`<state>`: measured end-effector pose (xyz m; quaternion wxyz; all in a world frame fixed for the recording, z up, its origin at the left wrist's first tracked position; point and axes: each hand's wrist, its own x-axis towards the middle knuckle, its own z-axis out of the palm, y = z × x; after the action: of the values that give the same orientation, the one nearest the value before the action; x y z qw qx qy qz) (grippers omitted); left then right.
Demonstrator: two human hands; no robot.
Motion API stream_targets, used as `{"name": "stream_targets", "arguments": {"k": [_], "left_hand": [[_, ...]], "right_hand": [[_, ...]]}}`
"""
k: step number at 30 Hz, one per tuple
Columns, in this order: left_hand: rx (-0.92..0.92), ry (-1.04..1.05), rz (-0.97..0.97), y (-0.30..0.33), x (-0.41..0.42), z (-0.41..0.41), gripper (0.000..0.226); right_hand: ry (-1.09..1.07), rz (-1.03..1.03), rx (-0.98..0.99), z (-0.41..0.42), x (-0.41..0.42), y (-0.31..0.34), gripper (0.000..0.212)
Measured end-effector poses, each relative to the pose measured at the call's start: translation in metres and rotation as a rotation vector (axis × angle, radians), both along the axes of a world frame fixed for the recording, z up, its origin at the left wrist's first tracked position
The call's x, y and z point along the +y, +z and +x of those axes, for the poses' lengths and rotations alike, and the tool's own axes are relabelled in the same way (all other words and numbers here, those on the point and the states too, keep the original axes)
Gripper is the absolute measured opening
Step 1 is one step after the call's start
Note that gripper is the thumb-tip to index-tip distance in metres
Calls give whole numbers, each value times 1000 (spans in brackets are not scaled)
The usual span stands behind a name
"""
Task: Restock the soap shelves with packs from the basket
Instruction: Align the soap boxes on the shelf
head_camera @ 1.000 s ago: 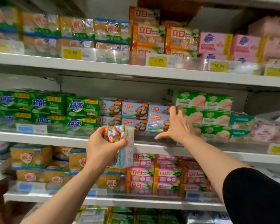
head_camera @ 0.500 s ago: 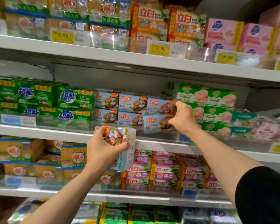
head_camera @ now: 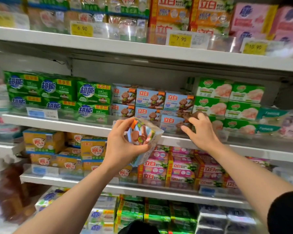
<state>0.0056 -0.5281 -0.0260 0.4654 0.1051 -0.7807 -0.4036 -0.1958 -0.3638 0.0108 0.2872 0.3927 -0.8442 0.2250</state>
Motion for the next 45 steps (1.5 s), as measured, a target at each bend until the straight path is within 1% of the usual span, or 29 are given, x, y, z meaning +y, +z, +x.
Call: {"name": "stream_targets", "arguments": {"k": [2, 4, 7, 8, 12, 14, 16, 18, 21, 23, 24, 25, 27, 30, 34, 36, 39, 40, 42, 45], "left_hand": [[18, -65, -49, 6, 3, 2, 76], [15, -78, -161, 10, 8, 2, 79], [0, 71, -485, 14, 19, -1, 81], [-8, 121, -567, 17, 21, -3, 81], [-15, 275, -771, 42, 11, -18, 80], [21, 307, -855, 63, 3, -30, 78], [36, 295, -913, 83, 0, -45, 74], [4, 293, -993, 99, -5, -64, 72], [-153, 339, -1094, 107, -21, -82, 71], [-275, 364, -1085, 100, -33, -86, 72], [-308, 367, -1055, 94, -38, -86, 74], [-315, 359, -1011, 88, -43, -85, 77], [-266, 306, -912, 77, -49, -84, 80], [-224, 232, -747, 64, -60, -84, 79], [-256, 122, -653, 63, -71, -79, 73], [-332, 58, -617, 70, -74, -75, 71], [-586, -69, -487, 83, -80, -69, 69], [-638, -108, -448, 86, -79, -69, 69], [-660, -144, -416, 89, -78, -70, 69], [-666, -122, -496, 98, -80, -72, 73]], "right_hand": [[-22, 71, 26, 5, 3, -5, 44], [2, 85, 19, 12, 6, -7, 51], [14, 86, -26, 21, 14, -10, 61], [1, 92, -40, 22, 18, -11, 63], [-56, 148, -93, 15, 34, -11, 71], [-86, 224, -94, 11, 38, -14, 68], [-66, 174, -43, 7, 39, -24, 68], [-61, 109, -36, 6, 37, -30, 74], [-114, 184, -13, 8, 36, -34, 80], [-101, 183, -1, 3, 36, -37, 81], [-85, 169, 2, 2, 35, -38, 80], [-76, 164, 18, 2, 35, -40, 80], [-91, 146, 52, -1, 33, -44, 82], [-112, 93, 76, -8, 28, -52, 85], [-110, 44, 122, -13, 23, -59, 87], [-117, 26, 152, -16, 22, -61, 89], [-127, 7, 192, -17, 21, -64, 93], [-128, -2, 195, -18, 20, -64, 94], [-128, -9, 198, -18, 19, -64, 95], [-134, 4, 195, -17, 19, -63, 97]]}}
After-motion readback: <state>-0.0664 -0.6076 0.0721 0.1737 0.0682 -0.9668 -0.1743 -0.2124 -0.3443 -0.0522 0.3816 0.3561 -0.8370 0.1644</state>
